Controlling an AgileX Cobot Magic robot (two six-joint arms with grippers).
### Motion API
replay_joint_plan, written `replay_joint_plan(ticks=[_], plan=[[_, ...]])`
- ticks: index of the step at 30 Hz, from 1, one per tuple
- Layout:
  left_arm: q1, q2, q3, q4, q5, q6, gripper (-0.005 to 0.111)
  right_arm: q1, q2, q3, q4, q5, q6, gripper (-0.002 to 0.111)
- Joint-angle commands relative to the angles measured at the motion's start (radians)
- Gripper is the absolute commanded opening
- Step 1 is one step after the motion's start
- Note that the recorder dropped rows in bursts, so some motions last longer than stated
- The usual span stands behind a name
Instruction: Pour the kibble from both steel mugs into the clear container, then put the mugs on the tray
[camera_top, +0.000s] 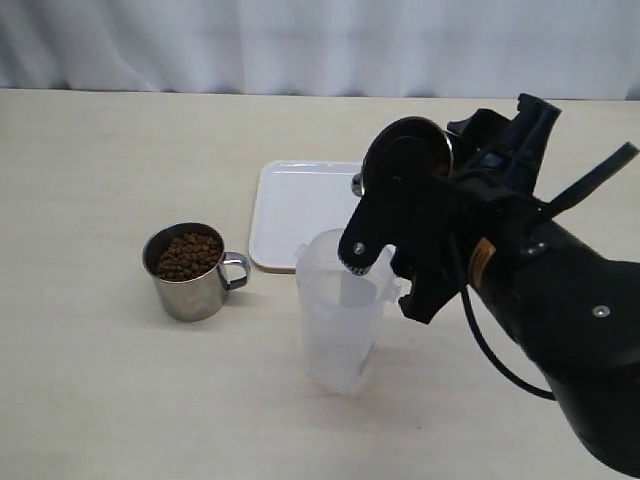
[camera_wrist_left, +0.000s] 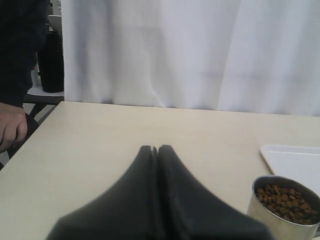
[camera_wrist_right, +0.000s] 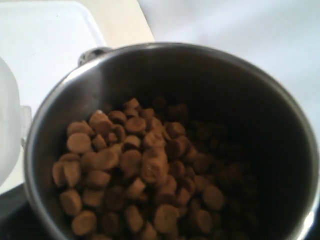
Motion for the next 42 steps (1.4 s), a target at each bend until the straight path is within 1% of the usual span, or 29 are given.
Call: replay_joint_plan(ticks=[1, 7, 8, 10, 11, 17, 25, 39, 42], plan=[[0.001, -0.003, 0.003, -0.002, -0.012, -0.008, 0.0, 0.005, 0.003, -0.003, -0.035, 0.007, -0.029, 0.004], [0.001, -0.003, 0.003, -0.002, -0.012, -0.008, 0.0, 0.007, 0.003, 0.001, -0.026, 0.013, -0.052, 0.004], [0.001, -0.003, 0.003, -0.002, -0.012, -0.008, 0.0, 0.019, 0.003, 0.003, -0.026, 0.029, -0.052, 0.004], [0.001, -0.003, 0.003, 0.0, -0.012, -0.008, 0.0, 0.103, 0.003, 0.017, -0.035, 0.127, -0.052, 0.004], [0.001, -0.003, 0.003, 0.0, -0.012, -0.008, 0.0, 0.108, 0.003, 0.017, -0.037, 0.133, -0.052, 0.004], [0.001, -0.003, 0.003, 0.0, -0.012, -0.008, 0.0, 0.108, 0.003, 0.017, -0.082, 0.138, -0.074, 0.004], [0.001, -0.003, 0.003, 0.0, -0.012, -0.008, 0.0, 0.108, 0.005, 0.017, -0.118, 0.138, -0.207, 0.004], [0.001, -0.003, 0.003, 0.0, -0.01, -0.008, 0.0, 0.108, 0.005, 0.017, -0.165, 0.138, -0.212, 0.004], [0.001, -0.003, 0.003, 0.0, -0.01, -0.008, 0.0, 0.108, 0.005, 0.017, -0.17, 0.138, -0.252, 0.004]])
